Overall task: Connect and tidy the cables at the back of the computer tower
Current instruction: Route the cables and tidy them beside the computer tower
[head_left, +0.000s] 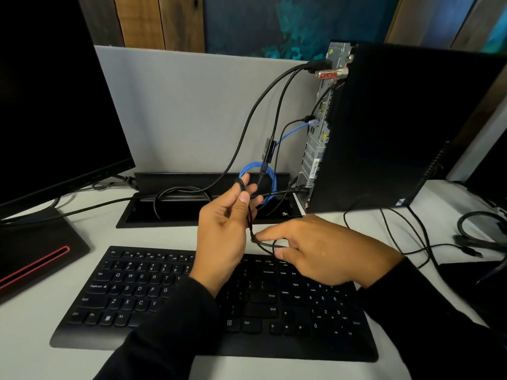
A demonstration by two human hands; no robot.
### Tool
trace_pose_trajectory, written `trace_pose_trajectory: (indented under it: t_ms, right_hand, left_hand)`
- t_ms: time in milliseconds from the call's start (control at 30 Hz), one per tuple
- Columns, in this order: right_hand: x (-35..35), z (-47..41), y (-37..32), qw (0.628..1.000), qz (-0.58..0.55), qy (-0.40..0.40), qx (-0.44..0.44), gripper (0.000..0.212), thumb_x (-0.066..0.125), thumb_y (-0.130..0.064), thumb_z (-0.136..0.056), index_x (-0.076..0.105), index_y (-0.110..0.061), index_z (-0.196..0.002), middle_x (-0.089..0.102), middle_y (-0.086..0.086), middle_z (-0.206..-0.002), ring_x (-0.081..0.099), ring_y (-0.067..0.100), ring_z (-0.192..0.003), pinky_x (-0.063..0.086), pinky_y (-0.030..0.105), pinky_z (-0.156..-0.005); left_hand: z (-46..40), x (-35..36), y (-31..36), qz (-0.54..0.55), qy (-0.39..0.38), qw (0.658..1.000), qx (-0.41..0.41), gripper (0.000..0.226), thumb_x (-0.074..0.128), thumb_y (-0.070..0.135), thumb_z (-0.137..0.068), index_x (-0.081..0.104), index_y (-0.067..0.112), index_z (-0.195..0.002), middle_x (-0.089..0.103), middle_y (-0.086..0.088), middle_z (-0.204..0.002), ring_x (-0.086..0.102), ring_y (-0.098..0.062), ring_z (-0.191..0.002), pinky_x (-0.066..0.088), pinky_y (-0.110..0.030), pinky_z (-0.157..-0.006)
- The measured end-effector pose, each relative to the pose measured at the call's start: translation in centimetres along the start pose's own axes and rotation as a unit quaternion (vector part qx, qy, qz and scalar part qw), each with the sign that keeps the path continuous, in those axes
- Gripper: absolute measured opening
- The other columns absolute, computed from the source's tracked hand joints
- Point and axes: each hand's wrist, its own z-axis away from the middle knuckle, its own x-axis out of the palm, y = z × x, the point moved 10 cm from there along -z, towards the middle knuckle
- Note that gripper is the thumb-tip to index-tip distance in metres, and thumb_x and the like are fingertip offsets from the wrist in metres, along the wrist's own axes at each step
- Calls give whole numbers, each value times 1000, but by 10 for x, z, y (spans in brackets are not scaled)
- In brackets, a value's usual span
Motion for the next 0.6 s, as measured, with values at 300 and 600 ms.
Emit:
trace_pose_trajectory:
  t_ms: [300,600]
  right_hand:
    - [-69,14,9,937,-82,327,-93,7,76,-20,-91,82,-24,-95,73,-9,-80,66,7,-77,49,13,-69]
    - [-42,7,48,938,-137,318,-25,24,60,-20,-103,78,-33,-113,75,-14,-85,66,2,-75,45,12,-65]
  left_hand:
    - [24,37,-29,-33,-225,967,-112,34,38,11,-109,68,7,-126,65,-11,-78,48,-14,-52,56,-33,-64]
    - [31,50,-24,264,-225,904,-250,38,40,8,-101,67,-2,-126,47,-2,-66,36,-8,-50,37,-22,-50]
